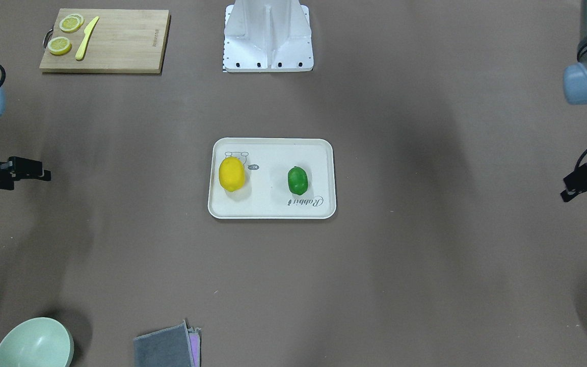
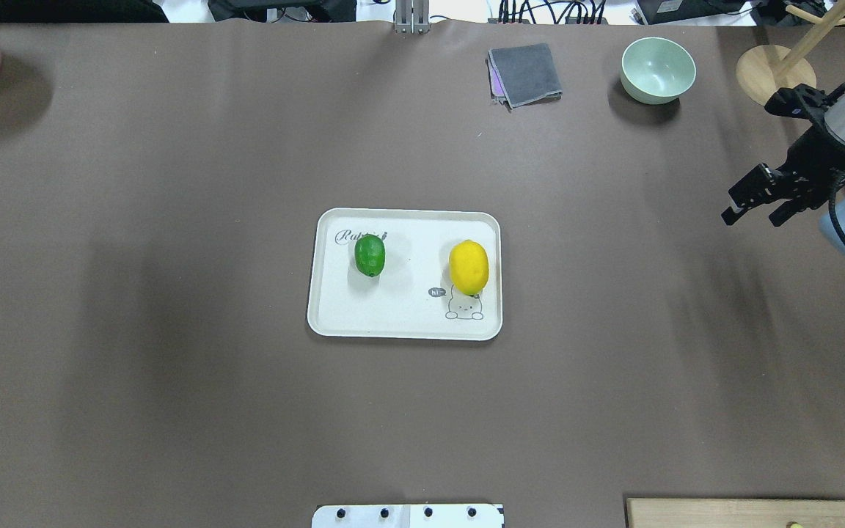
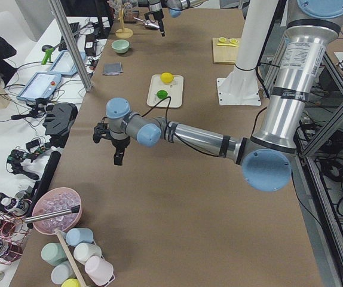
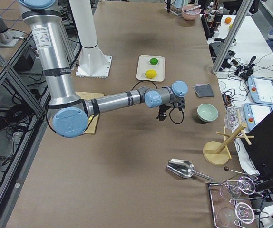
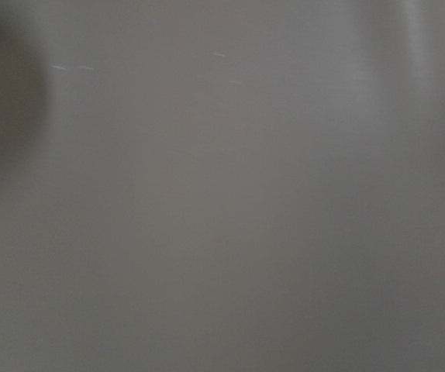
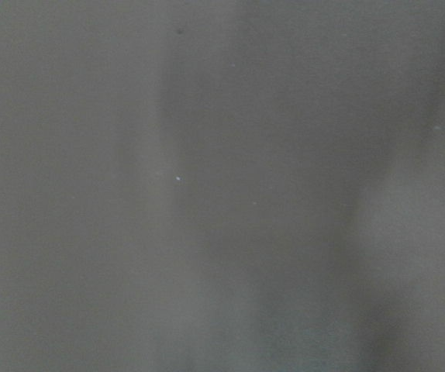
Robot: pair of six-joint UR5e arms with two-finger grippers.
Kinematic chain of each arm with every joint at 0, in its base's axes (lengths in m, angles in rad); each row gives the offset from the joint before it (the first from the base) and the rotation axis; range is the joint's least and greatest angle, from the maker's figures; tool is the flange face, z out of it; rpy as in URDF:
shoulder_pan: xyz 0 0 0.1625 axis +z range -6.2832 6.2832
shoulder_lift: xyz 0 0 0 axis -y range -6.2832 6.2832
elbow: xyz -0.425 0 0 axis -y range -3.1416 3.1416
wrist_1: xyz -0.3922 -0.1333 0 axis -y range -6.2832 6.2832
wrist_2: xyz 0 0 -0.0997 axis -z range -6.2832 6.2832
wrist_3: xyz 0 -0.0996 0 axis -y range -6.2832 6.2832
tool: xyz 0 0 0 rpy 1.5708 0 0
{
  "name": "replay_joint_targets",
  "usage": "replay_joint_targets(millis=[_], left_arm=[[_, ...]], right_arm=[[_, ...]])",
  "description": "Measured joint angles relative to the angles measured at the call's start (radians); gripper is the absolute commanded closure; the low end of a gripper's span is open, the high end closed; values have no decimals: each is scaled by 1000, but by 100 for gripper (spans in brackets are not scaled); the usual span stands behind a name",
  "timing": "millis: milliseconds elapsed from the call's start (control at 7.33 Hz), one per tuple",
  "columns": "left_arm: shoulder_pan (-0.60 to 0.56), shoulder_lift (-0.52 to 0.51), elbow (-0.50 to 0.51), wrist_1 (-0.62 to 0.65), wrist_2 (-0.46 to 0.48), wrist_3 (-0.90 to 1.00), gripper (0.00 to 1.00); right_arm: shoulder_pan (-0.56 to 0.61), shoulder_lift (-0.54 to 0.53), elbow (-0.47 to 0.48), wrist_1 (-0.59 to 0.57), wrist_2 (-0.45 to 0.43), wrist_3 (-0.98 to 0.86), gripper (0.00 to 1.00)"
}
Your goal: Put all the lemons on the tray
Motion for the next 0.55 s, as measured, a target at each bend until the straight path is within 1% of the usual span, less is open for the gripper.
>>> replay_joint_targets(millis=[136, 273, 409, 545], left_arm=[[-45, 79, -31, 2, 29, 124, 1], [-79, 141, -51, 2, 45, 208, 1], [-109, 192, -61, 2, 39, 248, 1], [-142, 234, -70, 3, 14, 262, 1]], right_arm=[[42, -37, 19, 31, -35, -9, 2], [99, -62, 26, 44, -70, -21, 1], [150, -85, 32, 43, -110, -34, 1], [189, -106, 36, 38, -151, -56, 0]])
